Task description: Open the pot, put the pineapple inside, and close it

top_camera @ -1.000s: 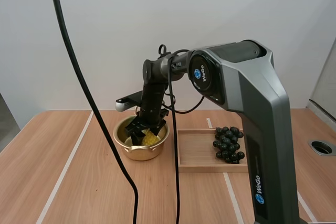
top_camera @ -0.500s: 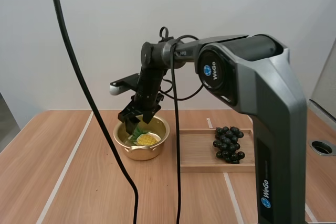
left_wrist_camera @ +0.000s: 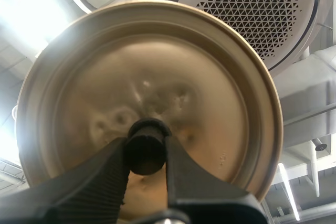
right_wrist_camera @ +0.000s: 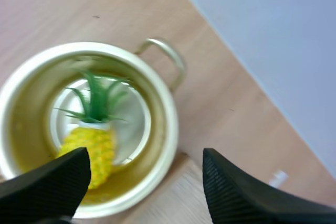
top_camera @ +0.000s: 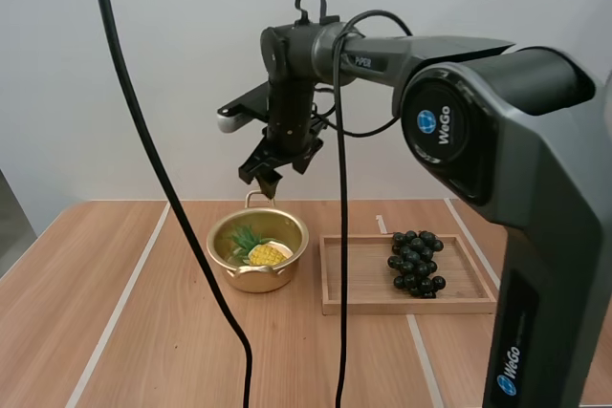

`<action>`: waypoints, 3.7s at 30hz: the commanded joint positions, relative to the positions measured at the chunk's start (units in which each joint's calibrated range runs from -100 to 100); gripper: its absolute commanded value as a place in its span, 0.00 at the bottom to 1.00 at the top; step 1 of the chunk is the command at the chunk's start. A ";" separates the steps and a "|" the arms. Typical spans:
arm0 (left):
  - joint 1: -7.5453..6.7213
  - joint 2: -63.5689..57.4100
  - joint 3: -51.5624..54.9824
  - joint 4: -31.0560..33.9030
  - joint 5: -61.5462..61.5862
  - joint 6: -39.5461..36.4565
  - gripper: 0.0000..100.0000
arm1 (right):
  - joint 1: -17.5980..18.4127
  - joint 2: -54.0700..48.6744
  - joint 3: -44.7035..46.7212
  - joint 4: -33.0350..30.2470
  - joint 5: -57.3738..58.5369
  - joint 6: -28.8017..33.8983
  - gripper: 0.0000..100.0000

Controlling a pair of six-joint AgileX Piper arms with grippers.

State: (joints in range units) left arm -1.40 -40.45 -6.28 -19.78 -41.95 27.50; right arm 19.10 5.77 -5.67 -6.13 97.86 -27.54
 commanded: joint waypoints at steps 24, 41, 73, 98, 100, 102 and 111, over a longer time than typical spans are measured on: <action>0.21 -0.20 -0.37 -5.39 2.88 -0.04 0.00 | -11.97 -33.50 -0.49 -14.79 -21.20 18.28 1.00; 0.21 -0.09 -0.37 -5.76 44.99 -0.19 0.00 | -14.30 -39.48 -0.20 -15.28 -24.36 20.54 1.00; 0.21 15.65 0.32 4.67 132.67 -9.06 0.00 | -14.30 -46.26 -0.20 -20.33 -37.23 20.90 1.00; 0.21 40.84 7.49 5.24 141.95 -21.27 0.00 | -14.30 -46.26 -0.20 -20.32 -35.27 20.90 1.00; 0.21 41.73 10.37 5.86 141.95 -20.46 0.00 | -14.30 -46.26 -0.20 -20.43 -35.29 20.90 1.00; 0.21 42.13 12.74 5.95 141.95 -19.96 0.00 | -14.30 -46.26 -0.20 -20.43 -35.45 20.90 1.00; 0.21 42.13 20.41 6.00 141.95 -17.60 0.00 | -14.30 -46.01 -0.20 -20.43 -35.79 20.90 1.00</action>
State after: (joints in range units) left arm -1.24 2.05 12.75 -13.46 100.00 9.32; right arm 5.03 -39.71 -5.77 -25.84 62.44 -6.69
